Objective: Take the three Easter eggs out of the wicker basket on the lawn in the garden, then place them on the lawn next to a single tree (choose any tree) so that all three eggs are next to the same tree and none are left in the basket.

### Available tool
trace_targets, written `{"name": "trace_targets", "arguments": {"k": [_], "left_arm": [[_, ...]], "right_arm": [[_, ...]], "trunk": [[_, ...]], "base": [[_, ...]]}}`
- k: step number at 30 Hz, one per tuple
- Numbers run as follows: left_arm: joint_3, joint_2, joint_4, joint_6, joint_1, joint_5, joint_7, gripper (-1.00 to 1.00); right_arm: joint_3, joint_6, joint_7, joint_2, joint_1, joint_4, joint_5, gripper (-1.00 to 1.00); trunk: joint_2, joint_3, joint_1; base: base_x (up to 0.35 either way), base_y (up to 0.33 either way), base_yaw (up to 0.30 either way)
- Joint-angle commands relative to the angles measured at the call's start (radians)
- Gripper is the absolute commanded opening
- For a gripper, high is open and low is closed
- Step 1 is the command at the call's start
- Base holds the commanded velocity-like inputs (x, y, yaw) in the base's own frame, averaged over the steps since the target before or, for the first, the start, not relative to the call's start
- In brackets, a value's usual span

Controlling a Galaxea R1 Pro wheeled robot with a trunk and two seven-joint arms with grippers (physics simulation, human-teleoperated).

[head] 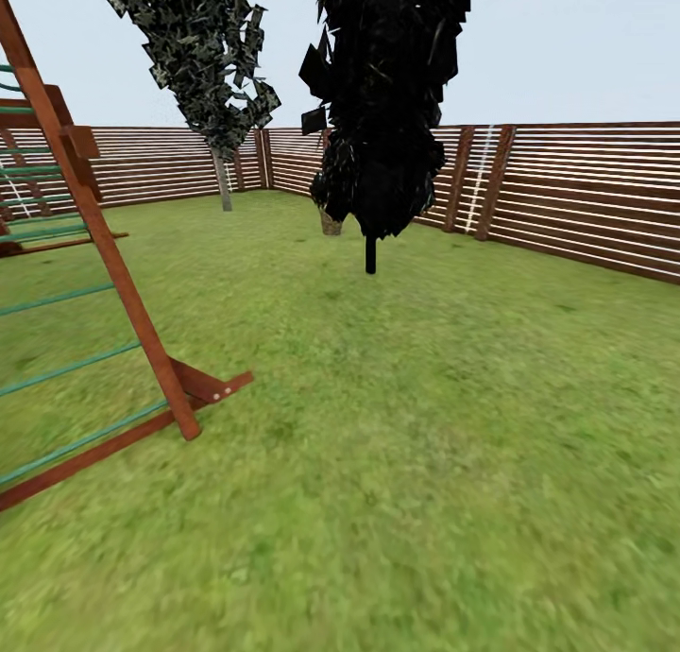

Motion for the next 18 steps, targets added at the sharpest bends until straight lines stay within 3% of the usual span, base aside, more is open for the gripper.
{"name": "trace_targets", "arguments": {"k": [1,12,18], "left_arm": [[0.0,0.0,-0.002,0.0,0.001,0.001,0.0,1.0],[0.0,0.0,-0.002,-0.001,0.001,0.001,0.0,1.0],[0.003,0.0,-0.002,-0.003,0.002,0.003,0.0,1.0]], "right_arm": [[0.0,-0.003,-0.001,-0.001,0.0,0.001,0.0,1.0],[0.002,0.0,-0.001,-0.001,0.0,0.002,-0.001,1.0],[0.003,-0.004,0.002,-0.001,-0.008,0.009,0.005,1.0]], "trunk": [[0.0,-0.001,0.001],[0.0,-0.001,0.001],[0.0,-0.001,0.001]], "base": [[0.34,0.0,0.0],[0.34,0.0,0.0],[0.0,0.0,0.0]]}}
